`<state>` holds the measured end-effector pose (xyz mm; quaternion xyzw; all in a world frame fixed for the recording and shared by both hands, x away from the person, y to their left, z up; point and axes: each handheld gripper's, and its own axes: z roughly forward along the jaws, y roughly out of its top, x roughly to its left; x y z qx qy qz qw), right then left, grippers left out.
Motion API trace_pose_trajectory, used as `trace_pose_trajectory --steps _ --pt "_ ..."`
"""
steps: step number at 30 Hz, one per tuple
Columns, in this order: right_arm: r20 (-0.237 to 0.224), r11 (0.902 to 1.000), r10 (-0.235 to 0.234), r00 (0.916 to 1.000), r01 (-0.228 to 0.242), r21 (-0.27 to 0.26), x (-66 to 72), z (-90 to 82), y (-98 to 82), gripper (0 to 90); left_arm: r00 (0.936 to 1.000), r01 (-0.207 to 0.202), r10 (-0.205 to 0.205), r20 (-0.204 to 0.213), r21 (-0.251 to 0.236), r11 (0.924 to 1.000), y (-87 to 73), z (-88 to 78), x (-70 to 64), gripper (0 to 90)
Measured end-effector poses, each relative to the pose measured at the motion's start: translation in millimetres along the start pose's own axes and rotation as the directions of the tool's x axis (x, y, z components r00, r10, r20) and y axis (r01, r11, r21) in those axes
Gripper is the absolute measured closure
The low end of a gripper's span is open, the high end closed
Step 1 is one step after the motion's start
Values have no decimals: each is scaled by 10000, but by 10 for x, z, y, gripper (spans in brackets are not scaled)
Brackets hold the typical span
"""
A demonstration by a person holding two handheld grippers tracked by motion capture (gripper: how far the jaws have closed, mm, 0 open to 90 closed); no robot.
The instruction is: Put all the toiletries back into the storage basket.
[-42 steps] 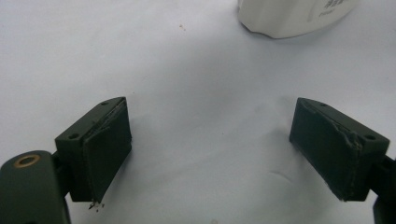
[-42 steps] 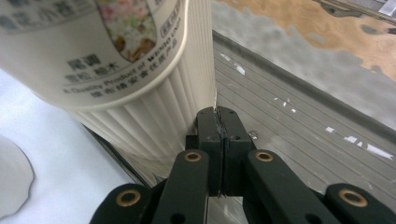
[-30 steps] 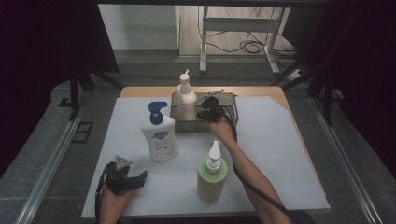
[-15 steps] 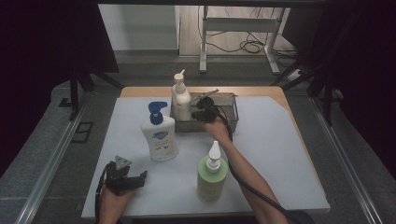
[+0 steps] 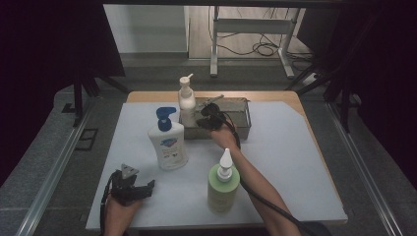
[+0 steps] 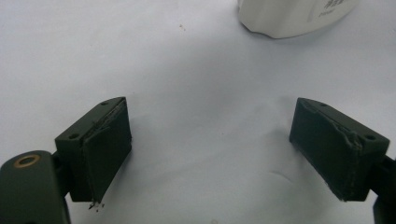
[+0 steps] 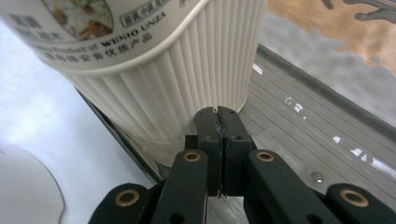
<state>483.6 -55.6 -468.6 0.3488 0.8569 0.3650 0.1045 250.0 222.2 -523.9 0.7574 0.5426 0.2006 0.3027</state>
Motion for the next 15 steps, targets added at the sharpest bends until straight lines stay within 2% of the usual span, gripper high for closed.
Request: trace_pose_trajectory --steps 15 --pt "-76 10000 -38 10000 38 -36 40 34 18 884 10000 1 -1 4 4 10000 1 1 1 124"
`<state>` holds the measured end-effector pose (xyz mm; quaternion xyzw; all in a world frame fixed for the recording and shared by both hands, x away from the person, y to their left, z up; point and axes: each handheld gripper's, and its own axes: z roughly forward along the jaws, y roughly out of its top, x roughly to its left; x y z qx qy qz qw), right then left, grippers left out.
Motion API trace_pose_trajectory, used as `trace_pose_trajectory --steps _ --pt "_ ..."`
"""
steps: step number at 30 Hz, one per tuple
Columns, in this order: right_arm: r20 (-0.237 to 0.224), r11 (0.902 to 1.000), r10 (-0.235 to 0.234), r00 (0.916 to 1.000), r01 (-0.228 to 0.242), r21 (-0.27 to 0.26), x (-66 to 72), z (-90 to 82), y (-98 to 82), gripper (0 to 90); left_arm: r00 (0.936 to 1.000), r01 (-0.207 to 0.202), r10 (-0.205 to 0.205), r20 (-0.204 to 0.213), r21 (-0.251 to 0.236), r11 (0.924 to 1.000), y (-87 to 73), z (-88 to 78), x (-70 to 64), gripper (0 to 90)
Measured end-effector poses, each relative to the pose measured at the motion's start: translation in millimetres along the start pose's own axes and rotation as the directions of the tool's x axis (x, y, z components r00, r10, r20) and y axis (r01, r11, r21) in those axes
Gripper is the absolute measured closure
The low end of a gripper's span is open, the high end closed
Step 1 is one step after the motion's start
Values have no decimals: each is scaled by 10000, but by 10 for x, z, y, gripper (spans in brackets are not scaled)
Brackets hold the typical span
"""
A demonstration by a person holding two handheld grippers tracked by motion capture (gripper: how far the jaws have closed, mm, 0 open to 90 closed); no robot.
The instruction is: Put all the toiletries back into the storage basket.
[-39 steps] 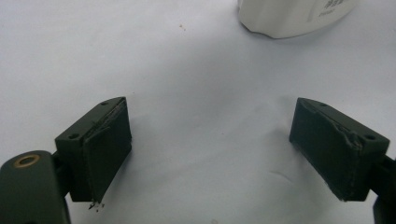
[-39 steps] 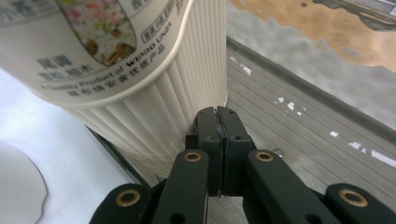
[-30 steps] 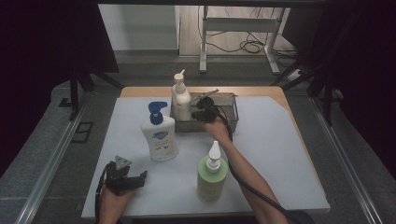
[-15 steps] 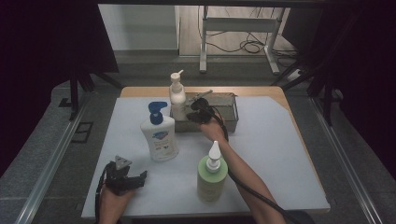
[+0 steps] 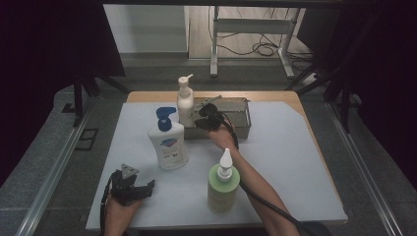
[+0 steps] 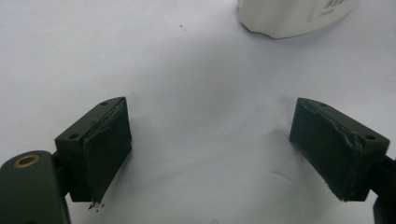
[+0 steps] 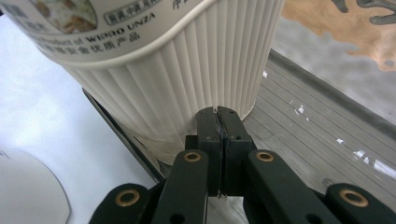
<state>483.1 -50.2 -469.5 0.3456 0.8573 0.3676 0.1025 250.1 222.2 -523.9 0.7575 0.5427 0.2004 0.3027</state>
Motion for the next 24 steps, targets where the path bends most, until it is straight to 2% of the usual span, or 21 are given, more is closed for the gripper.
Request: trace_pose_trajectory --steps 24 --pt "-85 9999 -72 9999 71 -87 14 -26 -11 877 10000 0 0 -5 4 10000 1 1 0 124"
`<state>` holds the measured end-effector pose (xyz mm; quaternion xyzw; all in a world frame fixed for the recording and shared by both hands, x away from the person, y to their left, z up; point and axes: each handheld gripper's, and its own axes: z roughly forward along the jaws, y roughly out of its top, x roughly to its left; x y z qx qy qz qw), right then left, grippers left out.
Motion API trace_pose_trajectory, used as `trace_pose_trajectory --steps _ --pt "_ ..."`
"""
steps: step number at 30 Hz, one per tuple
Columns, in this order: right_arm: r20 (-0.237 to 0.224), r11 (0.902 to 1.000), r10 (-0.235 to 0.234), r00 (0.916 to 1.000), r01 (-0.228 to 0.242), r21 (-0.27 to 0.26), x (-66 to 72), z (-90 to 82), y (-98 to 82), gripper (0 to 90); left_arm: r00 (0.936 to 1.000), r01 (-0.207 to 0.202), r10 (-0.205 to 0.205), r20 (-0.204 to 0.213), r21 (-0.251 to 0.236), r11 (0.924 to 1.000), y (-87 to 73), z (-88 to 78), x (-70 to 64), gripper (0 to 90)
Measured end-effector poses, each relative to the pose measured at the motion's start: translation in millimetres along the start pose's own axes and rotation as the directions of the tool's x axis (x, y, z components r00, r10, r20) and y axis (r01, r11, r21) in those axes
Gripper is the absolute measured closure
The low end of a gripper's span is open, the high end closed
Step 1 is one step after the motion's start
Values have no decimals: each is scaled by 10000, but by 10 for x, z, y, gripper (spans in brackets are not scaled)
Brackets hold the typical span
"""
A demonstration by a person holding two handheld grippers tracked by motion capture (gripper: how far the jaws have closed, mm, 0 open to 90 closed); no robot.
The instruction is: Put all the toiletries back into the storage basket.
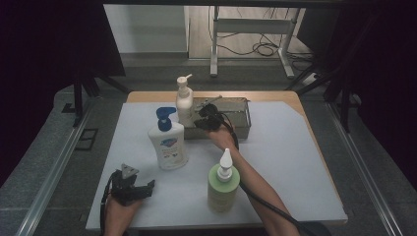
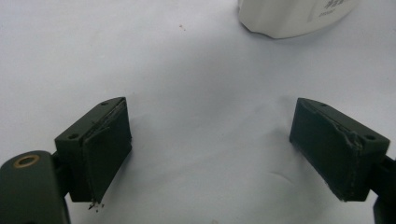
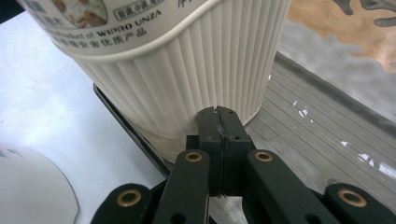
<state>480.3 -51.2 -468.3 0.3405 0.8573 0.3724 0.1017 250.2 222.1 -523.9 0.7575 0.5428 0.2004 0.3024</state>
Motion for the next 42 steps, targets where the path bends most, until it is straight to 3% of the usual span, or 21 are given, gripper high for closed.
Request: trace_pose_trajectory --steps 11,26,42 --pt "140 9999 -102 9999 102 -31 -27 -50 -29 810 10000 1 -1 3 -1 10000 0 0 0 124" --pt "-189 9978 -410 9990 400 -521 -12 -337 -6 599 10000 -3 3 -4 -18 10000 -1 1 -1 124" --pt "-573 9934 -681 9960 624 -960 40 -659 -109 425 10000 -5 5 -3 -18 10000 -1 1 -1 124"
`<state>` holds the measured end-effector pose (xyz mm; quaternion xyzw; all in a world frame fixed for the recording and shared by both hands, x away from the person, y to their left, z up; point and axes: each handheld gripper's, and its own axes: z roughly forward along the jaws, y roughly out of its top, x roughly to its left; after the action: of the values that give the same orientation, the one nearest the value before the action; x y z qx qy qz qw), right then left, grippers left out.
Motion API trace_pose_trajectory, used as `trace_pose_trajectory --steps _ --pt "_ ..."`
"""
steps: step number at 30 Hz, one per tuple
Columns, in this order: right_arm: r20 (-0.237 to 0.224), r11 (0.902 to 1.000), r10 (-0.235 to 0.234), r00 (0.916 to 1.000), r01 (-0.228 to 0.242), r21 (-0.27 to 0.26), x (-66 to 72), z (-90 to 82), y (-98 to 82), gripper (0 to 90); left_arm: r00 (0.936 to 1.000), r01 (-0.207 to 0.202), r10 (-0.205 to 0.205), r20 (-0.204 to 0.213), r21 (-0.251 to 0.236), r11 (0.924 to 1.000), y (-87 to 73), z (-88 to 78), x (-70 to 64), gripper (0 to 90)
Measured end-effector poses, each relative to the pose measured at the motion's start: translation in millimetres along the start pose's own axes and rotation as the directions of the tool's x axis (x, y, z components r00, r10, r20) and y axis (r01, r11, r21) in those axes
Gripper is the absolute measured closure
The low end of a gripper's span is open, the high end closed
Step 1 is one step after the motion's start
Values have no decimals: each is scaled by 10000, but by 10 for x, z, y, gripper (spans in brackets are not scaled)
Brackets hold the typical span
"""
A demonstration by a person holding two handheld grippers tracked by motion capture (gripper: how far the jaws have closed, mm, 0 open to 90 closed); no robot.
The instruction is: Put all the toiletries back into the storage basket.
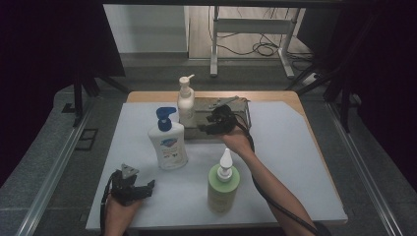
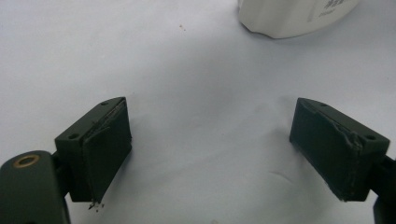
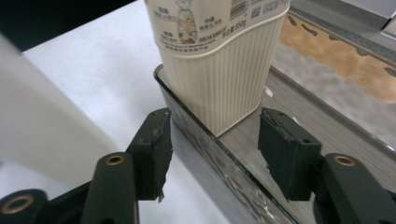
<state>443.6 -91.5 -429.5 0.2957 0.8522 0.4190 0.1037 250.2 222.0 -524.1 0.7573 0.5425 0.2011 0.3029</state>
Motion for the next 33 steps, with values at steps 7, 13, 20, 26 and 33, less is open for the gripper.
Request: trace_pose_trajectory --steps 7,13,20,26,33 --pt "-157 9997 -229 9996 229 -23 52 -141 -46 351 10000 6 -6 -8 -21 10000 -1 2 -1 124" --pt "-250 9994 -354 9991 354 21 71 -238 -115 297 10000 0 0 -5 8 10000 0 -1 -1 124" --pt "-374 9991 -414 9984 414 -10 64 -354 -215 236 10000 -2 2 -12 7 10000 0 -1 -1 124" --pt "-351 9979 -647 9973 646 -31 86 -466 -286 183 10000 -2 2 -13 7 10000 -1 -1 -2 124" --pt "-343 9974 -718 9968 720 34 88 -593 -377 132 10000 -5 5 -17 3 10000 -1 -2 -2 124"
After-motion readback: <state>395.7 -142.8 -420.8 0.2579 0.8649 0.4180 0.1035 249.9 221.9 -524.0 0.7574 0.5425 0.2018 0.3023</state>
